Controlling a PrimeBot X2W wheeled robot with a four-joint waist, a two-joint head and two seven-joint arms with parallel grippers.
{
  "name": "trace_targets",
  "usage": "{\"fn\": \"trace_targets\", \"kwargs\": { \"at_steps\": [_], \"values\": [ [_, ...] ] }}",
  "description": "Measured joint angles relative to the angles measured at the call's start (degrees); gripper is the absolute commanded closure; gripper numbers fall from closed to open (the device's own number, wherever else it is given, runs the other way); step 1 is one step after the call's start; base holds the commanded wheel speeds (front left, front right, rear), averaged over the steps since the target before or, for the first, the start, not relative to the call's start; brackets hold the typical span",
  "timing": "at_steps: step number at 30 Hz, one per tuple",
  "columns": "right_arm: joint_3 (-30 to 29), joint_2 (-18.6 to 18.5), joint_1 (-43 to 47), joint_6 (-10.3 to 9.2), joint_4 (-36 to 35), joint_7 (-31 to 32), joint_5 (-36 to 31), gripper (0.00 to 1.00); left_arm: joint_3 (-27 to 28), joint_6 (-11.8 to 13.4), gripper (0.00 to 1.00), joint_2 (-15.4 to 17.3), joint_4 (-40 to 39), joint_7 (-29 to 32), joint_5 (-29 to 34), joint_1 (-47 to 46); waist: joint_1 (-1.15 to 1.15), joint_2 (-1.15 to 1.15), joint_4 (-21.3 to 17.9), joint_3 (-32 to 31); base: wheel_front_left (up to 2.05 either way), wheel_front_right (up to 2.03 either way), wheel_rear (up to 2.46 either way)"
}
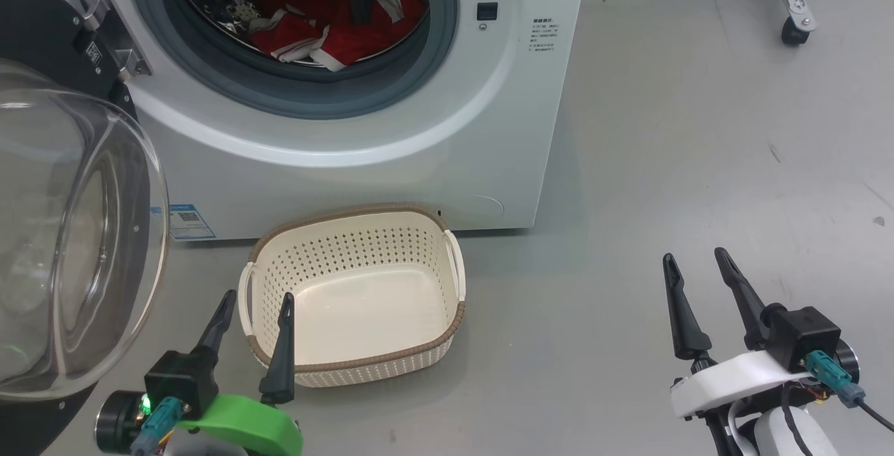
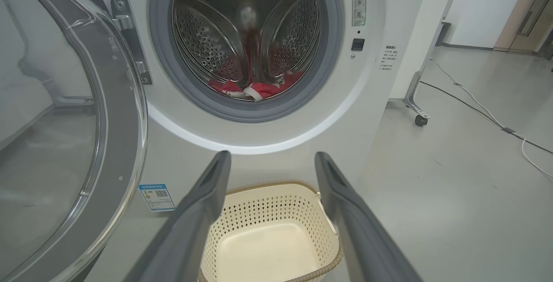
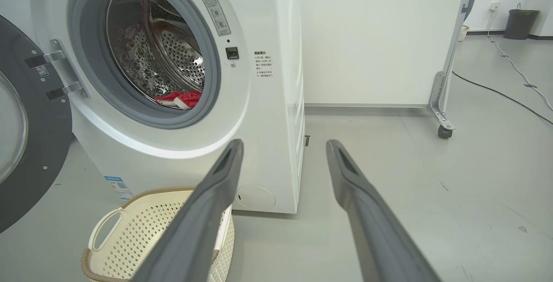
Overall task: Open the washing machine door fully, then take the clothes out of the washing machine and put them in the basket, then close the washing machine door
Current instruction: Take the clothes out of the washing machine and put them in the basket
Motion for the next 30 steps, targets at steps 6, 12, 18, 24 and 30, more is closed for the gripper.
{"fn": "trace_targets", "kwargs": {
  "at_steps": [6, 12, 18, 24, 30],
  "values": [
    [0.00, 0.01, 0.00, 0.00, -0.02, 0.00, 0.00, 0.00, 0.26, 0.33, 0.00, 0.02, -0.09, 0.04, 0.07, 0.00, 0.00, 0.00, -0.03, 0.29, 1.00, -1.00, 0.00],
    [-0.01, 0.01, -0.01, 0.00, -0.02, 0.00, 0.00, 0.00, 0.44, 0.59, 0.00, 0.15, -0.12, 0.31, 0.35, -0.01, 0.00, 0.00, -0.08, 0.41, 0.93, -0.93, 0.00],
    [-0.03, 0.01, -0.01, 0.00, 0.02, 0.00, 0.01, 0.00, 0.37, 1.03, 0.00, 0.15, -0.68, 0.27, 0.35, -0.02, 0.00, 0.00, -0.08, 0.49, 0.68, -0.68, 0.00],
    [-0.03, 0.02, -0.01, 0.00, 0.11, 0.00, 0.05, 0.00, 0.43, 1.14, 0.00, 0.14, -0.69, 0.26, 0.78, -0.02, 0.00, 0.00, -0.08, 0.51, 0.45, -0.45, 0.00],
    [0.01, 0.03, -0.02, 0.00, 0.26, 0.00, 0.05, 0.00, 0.41, 1.55, 0.00, 0.14, -0.58, 0.33, 0.87, -0.02, 0.00, 0.00, -0.07, 0.36, 0.22, -0.22, 0.00]
  ]
}}
